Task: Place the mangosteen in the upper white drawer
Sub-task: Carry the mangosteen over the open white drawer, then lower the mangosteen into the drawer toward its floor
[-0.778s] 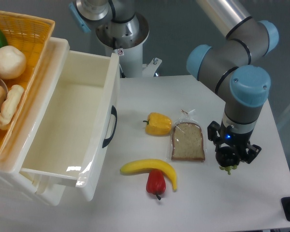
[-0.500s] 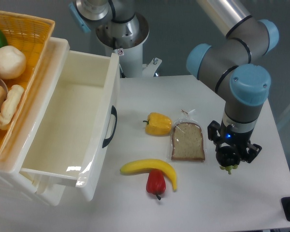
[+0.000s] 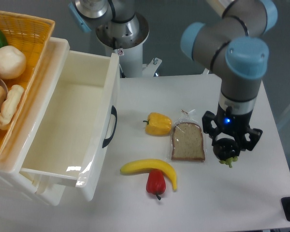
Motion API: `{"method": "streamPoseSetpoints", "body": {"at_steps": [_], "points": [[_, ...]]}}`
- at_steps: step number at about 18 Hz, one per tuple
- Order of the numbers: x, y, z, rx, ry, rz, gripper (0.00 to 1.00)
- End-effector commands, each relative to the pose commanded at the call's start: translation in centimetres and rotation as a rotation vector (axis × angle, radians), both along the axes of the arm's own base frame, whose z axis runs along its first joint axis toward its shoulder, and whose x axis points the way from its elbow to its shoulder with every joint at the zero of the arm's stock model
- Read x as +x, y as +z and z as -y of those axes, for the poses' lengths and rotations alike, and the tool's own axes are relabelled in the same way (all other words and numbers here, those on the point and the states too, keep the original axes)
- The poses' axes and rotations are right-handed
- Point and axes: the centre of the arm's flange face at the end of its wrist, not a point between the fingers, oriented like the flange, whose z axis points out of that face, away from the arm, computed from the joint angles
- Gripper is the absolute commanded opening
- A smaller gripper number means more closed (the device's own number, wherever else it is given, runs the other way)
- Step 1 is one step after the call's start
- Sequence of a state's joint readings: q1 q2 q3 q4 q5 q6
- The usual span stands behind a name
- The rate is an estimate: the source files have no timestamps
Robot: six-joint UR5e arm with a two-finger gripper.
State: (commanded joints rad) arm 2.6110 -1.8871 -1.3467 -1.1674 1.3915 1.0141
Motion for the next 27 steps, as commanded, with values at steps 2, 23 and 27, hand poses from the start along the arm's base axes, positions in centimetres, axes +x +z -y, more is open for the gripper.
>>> {"method": "streamPoseSetpoints", "body": {"at_steps": [2, 23, 27], "points": [[2.4, 1.9, -0.3, 0.070, 0.033, 0.031, 0.26], [27.3, 3.5, -5.3, 0.137, -0.262, 0.231, 0.26], [28.2, 1.6, -4.7, 0.065, -0.442, 0.237, 0.26]]}}
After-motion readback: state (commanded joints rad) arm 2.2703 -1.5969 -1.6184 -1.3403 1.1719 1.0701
